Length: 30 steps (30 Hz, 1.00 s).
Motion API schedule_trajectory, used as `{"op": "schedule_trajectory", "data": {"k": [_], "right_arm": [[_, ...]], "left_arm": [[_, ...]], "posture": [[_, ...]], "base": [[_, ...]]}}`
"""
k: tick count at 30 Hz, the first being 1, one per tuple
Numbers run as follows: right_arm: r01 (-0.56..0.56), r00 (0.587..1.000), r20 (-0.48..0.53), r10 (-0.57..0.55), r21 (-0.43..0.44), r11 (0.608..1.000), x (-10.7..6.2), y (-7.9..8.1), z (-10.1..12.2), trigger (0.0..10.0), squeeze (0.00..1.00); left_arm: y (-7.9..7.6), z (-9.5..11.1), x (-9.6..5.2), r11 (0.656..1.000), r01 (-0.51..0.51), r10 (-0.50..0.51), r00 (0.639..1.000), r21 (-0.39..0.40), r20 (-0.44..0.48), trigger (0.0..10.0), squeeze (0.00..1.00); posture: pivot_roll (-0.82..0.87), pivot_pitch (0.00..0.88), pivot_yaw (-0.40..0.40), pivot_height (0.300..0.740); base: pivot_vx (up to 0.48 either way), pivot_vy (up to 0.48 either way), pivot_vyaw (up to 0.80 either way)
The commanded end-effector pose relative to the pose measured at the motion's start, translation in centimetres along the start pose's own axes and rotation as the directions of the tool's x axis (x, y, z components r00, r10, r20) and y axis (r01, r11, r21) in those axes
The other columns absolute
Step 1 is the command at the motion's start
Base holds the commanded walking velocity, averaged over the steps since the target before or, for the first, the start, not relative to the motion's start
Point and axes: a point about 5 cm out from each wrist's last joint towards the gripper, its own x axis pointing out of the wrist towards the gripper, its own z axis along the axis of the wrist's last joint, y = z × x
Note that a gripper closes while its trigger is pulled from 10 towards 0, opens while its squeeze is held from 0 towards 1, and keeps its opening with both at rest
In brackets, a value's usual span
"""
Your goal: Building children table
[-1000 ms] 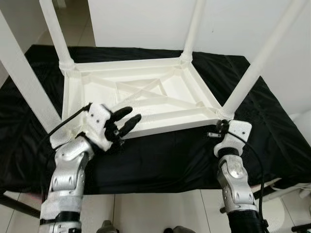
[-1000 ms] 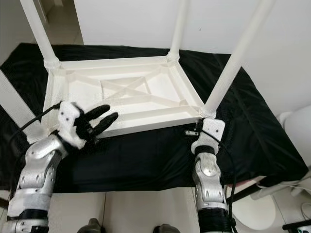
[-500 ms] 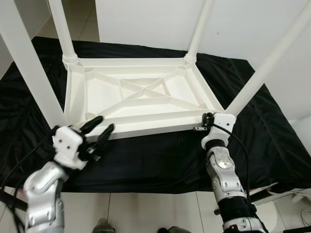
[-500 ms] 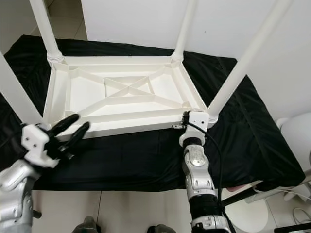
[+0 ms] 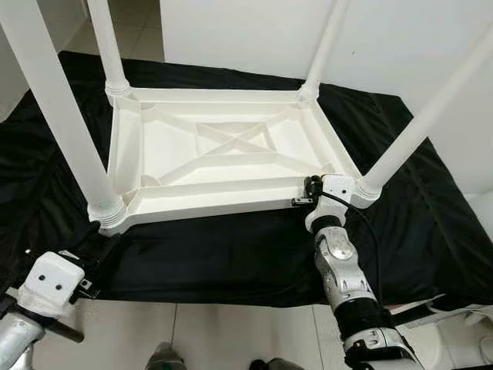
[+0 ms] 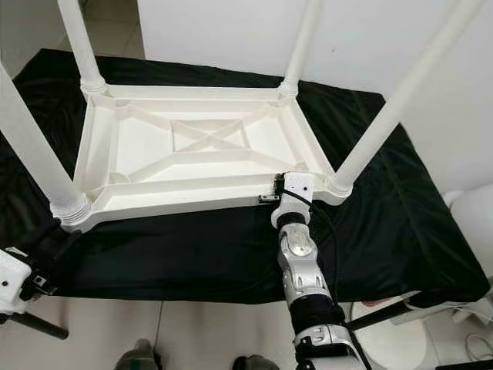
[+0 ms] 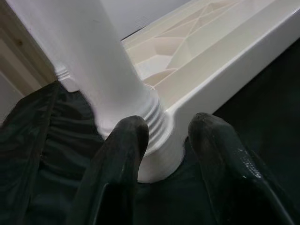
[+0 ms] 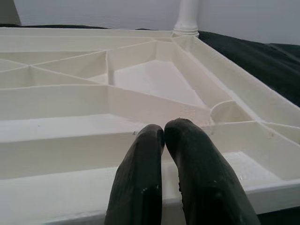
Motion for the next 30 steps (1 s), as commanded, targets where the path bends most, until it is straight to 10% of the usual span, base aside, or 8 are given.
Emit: {"op": "schedule_trajectory", "data": {"k": [1,9,17,26,30], "right_arm": [[0.016,1.0,-0.008,-0.016,0.004,1.0,-0.1,-0.1,-0.4,10.0,0.0],[0.019,1.0,-0.01,-0.018,0.015,1.0,-0.1,0.3,-0.7,10.0,0.0],[0.027,1.0,0.006,-0.027,0.015,1.0,-0.5,0.5,-0.9,10.0,0.0],[0.067,0.996,0.057,-0.066,-0.017,0.998,-1.4,0.5,-0.7,10.0,0.0],[0.149,0.986,0.081,-0.146,-0.022,0.989,-1.8,-0.3,-0.5,10.0,0.0]], "left_arm": [[2.5,-0.4,-1.2,0.926,-0.377,0.378,0.925,0.032,-0.032,10.0,0.0],[4.9,-1.2,-1.1,0.901,-0.427,0.431,0.901,0.071,-0.052,10.0,0.0],[10.7,-2.1,3.3,0.82,-0.572,0.572,0.819,0.028,-0.046,10.0,0.0],[11.7,-2.8,7.2,0.774,-0.621,0.615,0.784,-0.126,-0.084,10.0,0.0],[10.4,-2.3,11.2,0.794,-0.554,0.558,0.828,-0.251,-0.06,10.0,0.0]], "posture": [[0.37,0.072,-0.082,0.74],[0.38,0.073,-0.062,0.74],[0.32,0.055,-0.038,0.74],[0.28,0.046,-0.03,0.74],[0.22,0.028,-0.027,0.74]], "base": [[0.0,0.0,0.0],[0.0,0.0,0.0],[0.0,0.0,0.0],[0.0,0.0,0.0],[0.0,0.0,0.0]]}}
